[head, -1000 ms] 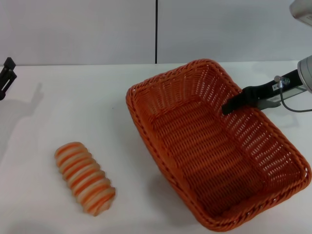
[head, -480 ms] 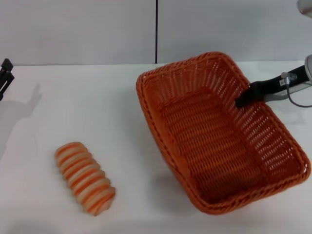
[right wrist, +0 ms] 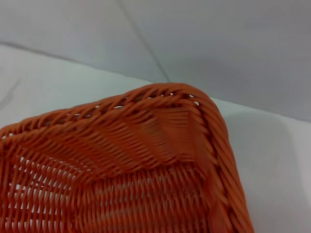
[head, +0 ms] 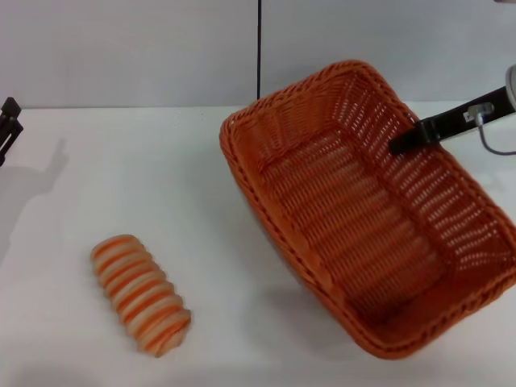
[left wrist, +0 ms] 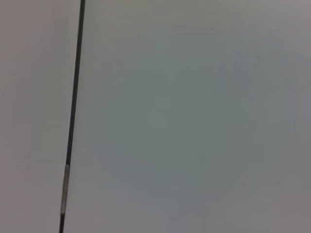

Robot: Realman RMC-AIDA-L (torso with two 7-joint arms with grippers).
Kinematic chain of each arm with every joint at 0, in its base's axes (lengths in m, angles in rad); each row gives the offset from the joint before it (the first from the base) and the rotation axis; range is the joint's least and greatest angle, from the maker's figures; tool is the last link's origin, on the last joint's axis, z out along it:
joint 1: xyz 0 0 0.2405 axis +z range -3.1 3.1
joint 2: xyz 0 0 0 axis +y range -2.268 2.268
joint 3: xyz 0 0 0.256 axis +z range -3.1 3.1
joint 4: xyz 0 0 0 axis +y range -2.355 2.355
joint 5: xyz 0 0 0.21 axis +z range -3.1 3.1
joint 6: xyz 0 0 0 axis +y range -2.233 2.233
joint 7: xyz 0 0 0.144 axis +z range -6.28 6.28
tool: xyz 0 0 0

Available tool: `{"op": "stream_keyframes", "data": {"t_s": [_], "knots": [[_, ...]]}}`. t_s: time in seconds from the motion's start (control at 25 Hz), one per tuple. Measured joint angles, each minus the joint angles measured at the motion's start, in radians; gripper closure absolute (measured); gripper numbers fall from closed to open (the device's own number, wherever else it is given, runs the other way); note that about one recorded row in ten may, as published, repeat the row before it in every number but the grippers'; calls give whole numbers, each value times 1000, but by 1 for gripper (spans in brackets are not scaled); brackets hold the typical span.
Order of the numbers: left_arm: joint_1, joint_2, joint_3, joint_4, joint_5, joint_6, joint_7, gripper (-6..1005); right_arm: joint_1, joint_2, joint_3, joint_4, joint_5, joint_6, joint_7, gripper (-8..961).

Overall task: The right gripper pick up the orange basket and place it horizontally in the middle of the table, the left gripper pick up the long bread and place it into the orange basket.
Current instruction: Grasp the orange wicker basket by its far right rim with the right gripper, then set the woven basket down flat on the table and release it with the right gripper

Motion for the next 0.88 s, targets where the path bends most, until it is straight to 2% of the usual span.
{"op": "stream_keyframes", "data": {"t_s": [0.16, 0.32, 0.36, 0.6, 0.8, 0.88], "knots": [[0, -2, 0, 2, -2, 13, -1, 243, 25, -19, -5, 42, -9, 89, -140, 815], [12, -2, 0, 0, -2, 37, -1, 244, 45, -22, -24, 82, -46, 123, -179, 820], [28, -2, 0, 2, -2, 50, -1, 244, 55, -22, -62, 129, -79, 135, -200, 820], [59, -3, -1, -1, -2, 87, -6, 246, 82, -24, -157, 212, -175, 157, -250, 821], [93, -5, -2, -8, -4, 117, -9, 248, 90, -12, -242, 276, -234, 153, -341, 822], [107, -6, -2, -18, -4, 141, -10, 248, 84, 6, -261, 297, -234, 131, -398, 822]]}}
